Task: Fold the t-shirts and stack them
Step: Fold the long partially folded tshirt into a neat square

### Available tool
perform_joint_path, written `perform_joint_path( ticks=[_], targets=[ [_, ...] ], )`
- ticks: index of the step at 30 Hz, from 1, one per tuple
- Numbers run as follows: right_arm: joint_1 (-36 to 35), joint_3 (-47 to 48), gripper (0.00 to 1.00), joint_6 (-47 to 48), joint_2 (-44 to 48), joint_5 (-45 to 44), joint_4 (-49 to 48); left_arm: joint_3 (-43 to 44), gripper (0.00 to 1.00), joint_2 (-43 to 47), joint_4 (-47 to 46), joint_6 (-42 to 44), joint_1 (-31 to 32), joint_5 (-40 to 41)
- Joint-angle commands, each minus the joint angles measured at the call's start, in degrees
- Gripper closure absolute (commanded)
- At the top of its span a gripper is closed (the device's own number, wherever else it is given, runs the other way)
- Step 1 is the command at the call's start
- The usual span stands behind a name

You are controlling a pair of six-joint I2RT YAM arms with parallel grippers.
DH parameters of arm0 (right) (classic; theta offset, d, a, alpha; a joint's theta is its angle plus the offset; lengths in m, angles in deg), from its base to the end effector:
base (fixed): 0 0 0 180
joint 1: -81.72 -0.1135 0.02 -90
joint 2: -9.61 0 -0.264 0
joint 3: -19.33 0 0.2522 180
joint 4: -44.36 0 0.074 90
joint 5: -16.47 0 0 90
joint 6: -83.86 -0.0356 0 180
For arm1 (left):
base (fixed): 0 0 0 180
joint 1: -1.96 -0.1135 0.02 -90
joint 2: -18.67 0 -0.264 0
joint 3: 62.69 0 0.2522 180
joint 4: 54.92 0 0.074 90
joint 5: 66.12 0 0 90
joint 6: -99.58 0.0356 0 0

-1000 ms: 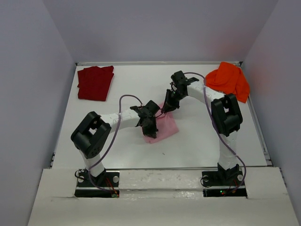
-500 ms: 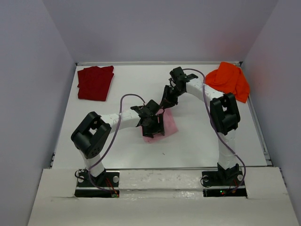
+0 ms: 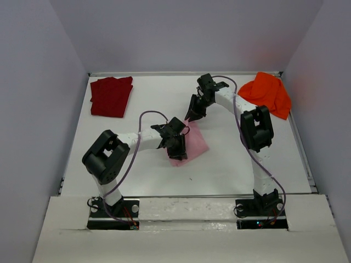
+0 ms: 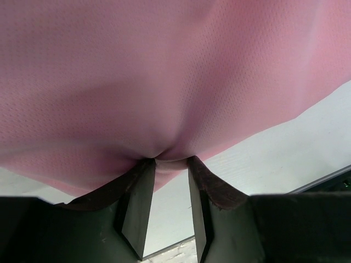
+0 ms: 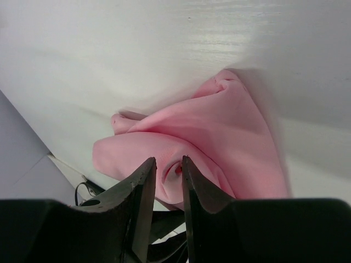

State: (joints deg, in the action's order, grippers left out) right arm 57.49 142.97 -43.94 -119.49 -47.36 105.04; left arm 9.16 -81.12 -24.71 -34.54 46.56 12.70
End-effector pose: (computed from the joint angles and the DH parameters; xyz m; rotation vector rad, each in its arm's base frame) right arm 0.4316 0.2115 0.1975 0.2003 2.8840 0.8895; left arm 0.2409 -0.2473 0.1630 0.0893 2.7808 -0.7494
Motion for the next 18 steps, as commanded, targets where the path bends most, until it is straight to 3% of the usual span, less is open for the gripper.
perform_joint_path(
  ticks=[1,8,11,13,14,15,16,18],
  targets=[
    [1.0,3.1,0.69,-0.1,-0.6,-1.7,1.1,-3.8,0.55,-2.1,2.8,0.7,0.4,2.3],
    [2.1,3.3,0.69,2.7,6.7,-2.9,3.6,-4.4,0.55,-1.6,2.7,0.3,0.4,2.2],
    [2.1,5.8,0.70,5.7,8.7,-2.2,11.8,-4.3,0.55,-1.4,2.8,0.0,0.4,2.4],
    [2.1,3.0,0.73,6.5,12.4,-1.3,13.0,-3.9,0.54,-1.3,3.1,-0.1,0.4,2.5],
    [2.1,-3.6,0.74,6.6,14.9,-0.6,11.9,-3.8,0.52,-1.4,3.4,-0.2,0.4,2.7],
    [2.1,-7.1,0.78,6.4,17.4,0.1,10.6,-3.5,0.51,-1.2,3.7,-0.2,0.4,2.9],
    [2.1,-10.7,1.00,6.1,21.9,2.4,8.2,-3.0,0.50,-1.1,3.9,-0.3,0.4,3.2],
    [2.1,-20.6,1.00,4.8,25.5,5.4,6.7,-1.8,0.45,-0.8,5.1,-0.2,0.4,4.1]
  ],
)
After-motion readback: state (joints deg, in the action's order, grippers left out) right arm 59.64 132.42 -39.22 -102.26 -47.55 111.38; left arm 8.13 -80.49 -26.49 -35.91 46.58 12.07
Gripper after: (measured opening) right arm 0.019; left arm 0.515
